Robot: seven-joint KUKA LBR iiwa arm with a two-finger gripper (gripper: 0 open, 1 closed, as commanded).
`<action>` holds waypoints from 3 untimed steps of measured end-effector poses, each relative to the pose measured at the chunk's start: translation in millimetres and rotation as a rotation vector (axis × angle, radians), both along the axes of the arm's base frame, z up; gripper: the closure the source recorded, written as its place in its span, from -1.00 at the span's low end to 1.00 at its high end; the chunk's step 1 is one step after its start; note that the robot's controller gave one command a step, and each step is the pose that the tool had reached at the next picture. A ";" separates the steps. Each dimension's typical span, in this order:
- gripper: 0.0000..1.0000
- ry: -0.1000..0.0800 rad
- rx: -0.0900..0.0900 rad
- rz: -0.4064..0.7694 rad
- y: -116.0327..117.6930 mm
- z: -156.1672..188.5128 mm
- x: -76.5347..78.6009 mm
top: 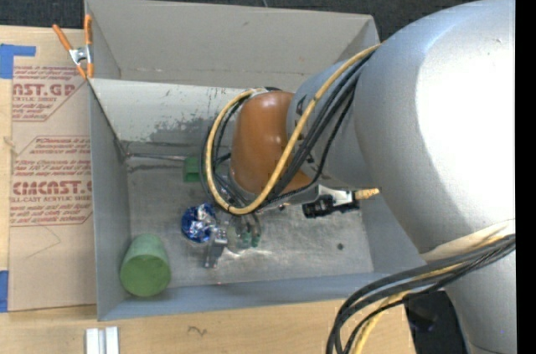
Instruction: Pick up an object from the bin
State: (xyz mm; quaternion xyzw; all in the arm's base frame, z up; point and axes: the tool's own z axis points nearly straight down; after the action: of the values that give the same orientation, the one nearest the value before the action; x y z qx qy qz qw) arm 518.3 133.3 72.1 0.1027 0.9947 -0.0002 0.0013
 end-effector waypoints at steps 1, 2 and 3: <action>1.00 0.006 0.004 0.000 2.5 1.3 -1.1; -1.00 -0.006 0.003 -0.002 1.3 0.6 1.0; -1.00 -0.005 0.001 0.153 54.7 0.1 -5.1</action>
Offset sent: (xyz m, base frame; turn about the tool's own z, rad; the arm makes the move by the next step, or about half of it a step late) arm 0.0000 0.0000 0.0000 0.0000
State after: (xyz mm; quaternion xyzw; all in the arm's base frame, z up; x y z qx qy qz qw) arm 513.3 188.0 72.2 0.0264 0.9996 0.0009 0.0038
